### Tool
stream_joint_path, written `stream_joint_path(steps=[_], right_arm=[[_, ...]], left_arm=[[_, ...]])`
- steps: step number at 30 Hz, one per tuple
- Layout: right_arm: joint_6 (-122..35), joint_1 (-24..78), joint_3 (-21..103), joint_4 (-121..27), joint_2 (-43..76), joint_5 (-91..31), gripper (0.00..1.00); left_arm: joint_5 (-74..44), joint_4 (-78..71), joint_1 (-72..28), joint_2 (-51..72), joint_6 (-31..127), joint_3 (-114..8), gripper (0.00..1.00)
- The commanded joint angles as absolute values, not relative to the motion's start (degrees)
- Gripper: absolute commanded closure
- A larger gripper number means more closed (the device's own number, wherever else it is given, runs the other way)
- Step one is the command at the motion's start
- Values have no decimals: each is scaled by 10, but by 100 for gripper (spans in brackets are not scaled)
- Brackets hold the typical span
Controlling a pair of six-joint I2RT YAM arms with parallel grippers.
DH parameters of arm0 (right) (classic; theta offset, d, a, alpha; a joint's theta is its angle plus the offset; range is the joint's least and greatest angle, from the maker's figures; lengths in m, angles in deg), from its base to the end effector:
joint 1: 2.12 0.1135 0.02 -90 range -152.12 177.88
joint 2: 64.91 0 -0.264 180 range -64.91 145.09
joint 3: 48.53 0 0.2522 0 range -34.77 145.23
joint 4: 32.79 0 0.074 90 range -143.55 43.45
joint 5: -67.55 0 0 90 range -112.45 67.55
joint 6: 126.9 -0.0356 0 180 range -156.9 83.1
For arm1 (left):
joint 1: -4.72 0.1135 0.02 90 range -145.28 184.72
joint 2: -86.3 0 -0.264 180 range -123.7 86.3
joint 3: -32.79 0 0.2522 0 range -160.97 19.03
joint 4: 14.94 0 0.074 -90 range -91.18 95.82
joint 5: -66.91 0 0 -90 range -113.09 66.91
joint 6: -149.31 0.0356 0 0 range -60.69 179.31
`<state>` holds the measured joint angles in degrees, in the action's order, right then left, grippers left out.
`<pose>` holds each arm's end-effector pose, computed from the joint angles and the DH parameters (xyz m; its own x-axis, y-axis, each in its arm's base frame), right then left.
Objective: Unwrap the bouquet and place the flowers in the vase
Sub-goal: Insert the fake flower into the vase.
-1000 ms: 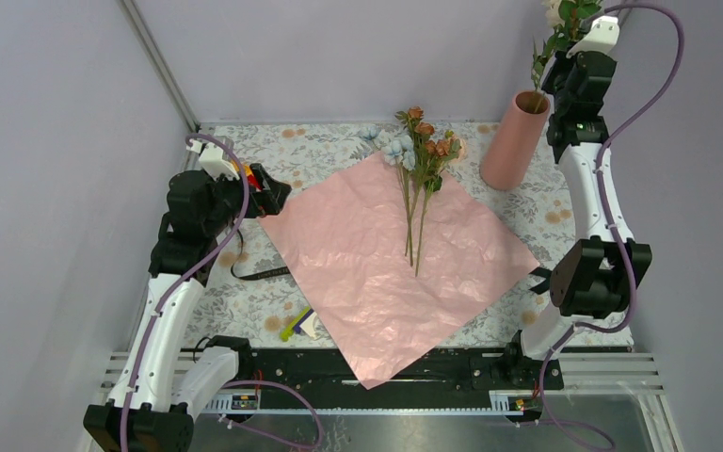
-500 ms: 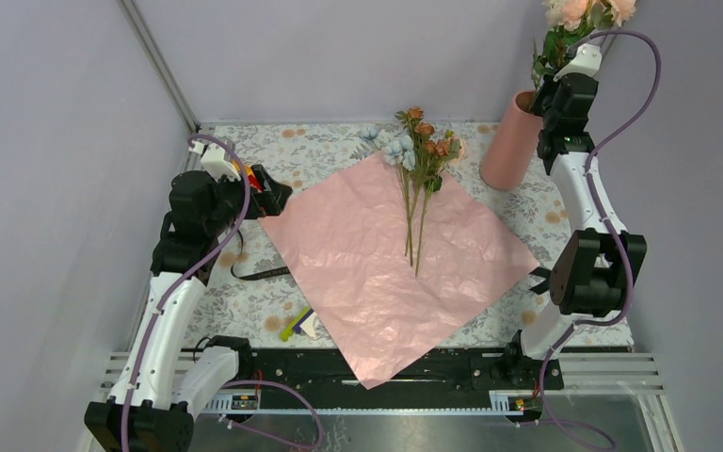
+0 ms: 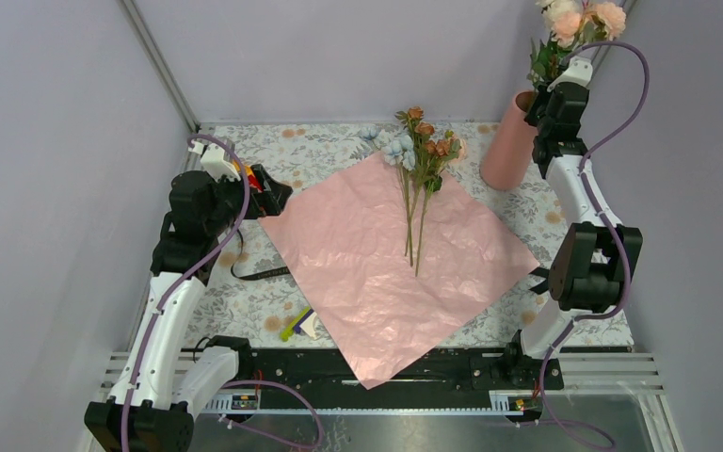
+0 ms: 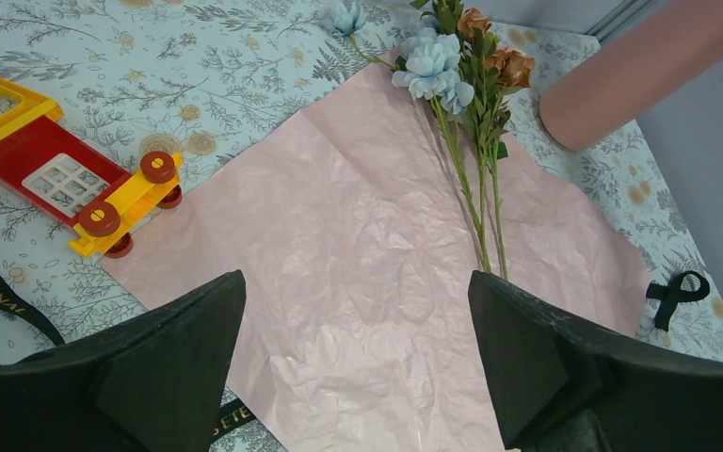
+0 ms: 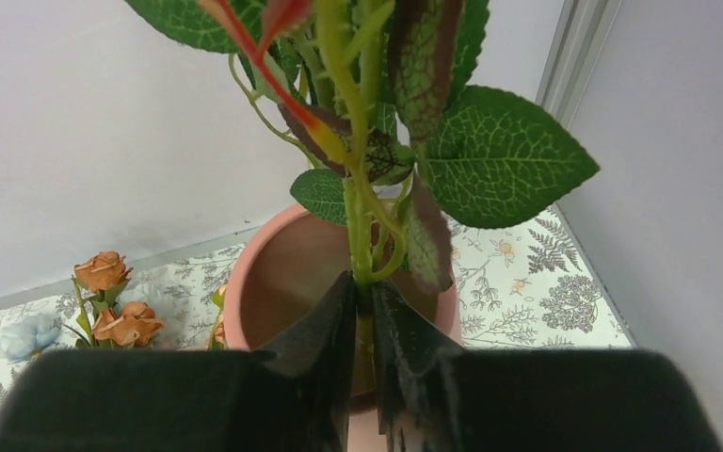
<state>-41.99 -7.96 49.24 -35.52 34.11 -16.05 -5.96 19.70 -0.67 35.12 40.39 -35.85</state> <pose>0.4200 -0.0470 0.3611 -0.0500 0.0937 -0.9943 0.2170 0.9728 0.0808 0.1964 -0.0291 0.3630 -0.3981 -0.2737 -0.8756 0.2546 0.8840 -0.3921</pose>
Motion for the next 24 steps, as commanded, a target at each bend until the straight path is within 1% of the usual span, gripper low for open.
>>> stream_joint_path(steps=[1, 5, 7, 11, 17, 20, 24], right_arm=[[-427, -83, 494, -334, 341, -161, 79], [-425, -83, 493, -334, 336, -160, 67], [-424, -83, 489, -335, 332, -160, 59], [-423, -83, 478, -332, 318, -161, 50], [-412, -83, 464, -331, 298, -153, 40], [-410, -83, 455, -334, 287, -140, 30], [-409, -83, 439, -335, 269, -128, 20]], left_arm=[[-47, 169, -3, 350, 401, -360, 5], [-46, 169, -3, 351, 400, -360, 5], [-45, 168, -3, 351, 399, -360, 5], [-44, 168, -3, 351, 399, -360, 5], [-41, 167, -3, 353, 398, -359, 5], [-41, 166, -3, 355, 398, -359, 5], [-40, 166, -3, 356, 397, -358, 5]])
